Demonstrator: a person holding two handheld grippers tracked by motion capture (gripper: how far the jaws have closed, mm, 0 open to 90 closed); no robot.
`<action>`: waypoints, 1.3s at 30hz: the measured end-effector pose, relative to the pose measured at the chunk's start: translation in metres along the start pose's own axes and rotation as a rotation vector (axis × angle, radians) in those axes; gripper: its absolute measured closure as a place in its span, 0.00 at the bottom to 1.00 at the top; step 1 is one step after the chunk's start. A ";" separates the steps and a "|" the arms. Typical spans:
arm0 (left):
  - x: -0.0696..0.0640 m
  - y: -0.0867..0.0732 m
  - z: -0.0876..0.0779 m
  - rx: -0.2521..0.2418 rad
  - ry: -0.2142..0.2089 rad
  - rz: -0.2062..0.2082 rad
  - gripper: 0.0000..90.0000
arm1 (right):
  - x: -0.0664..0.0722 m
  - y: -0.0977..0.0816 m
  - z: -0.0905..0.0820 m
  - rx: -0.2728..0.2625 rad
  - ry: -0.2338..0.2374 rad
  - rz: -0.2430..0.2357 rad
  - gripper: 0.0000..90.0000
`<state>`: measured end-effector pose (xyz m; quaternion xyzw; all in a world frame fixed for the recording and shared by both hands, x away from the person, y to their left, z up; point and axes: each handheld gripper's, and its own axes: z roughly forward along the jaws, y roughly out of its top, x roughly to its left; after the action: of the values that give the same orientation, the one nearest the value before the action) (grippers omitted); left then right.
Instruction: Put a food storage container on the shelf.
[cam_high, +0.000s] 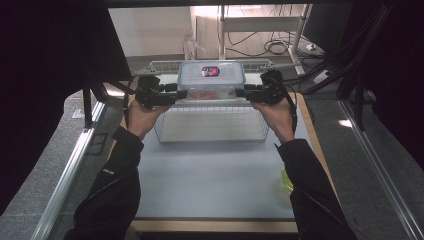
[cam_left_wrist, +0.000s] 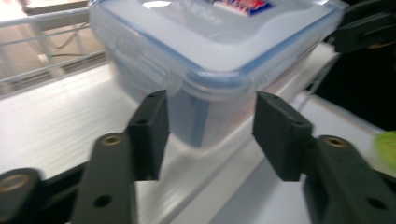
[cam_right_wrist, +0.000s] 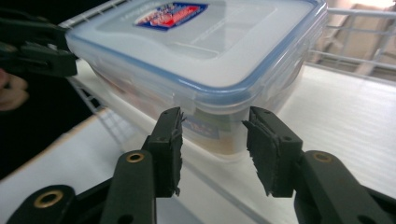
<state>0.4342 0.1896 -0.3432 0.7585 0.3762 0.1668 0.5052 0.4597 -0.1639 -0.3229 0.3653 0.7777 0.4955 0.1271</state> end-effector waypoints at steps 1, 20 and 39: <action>0.000 0.001 0.001 0.005 0.012 -0.001 0.54 | 0.001 0.000 0.002 0.002 -0.021 -0.016 0.65; 0.008 0.004 0.015 0.020 0.064 -0.031 0.64 | -0.005 0.003 0.019 -0.020 -0.076 0.014 0.73; -0.019 -0.012 -0.004 -0.032 0.013 0.061 0.18 | 0.016 -0.011 -0.004 -0.016 -0.043 -0.083 0.31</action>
<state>0.4144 0.1807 -0.3499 0.7606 0.3533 0.1929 0.5094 0.4416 -0.1584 -0.3279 0.3424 0.7852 0.4881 0.1671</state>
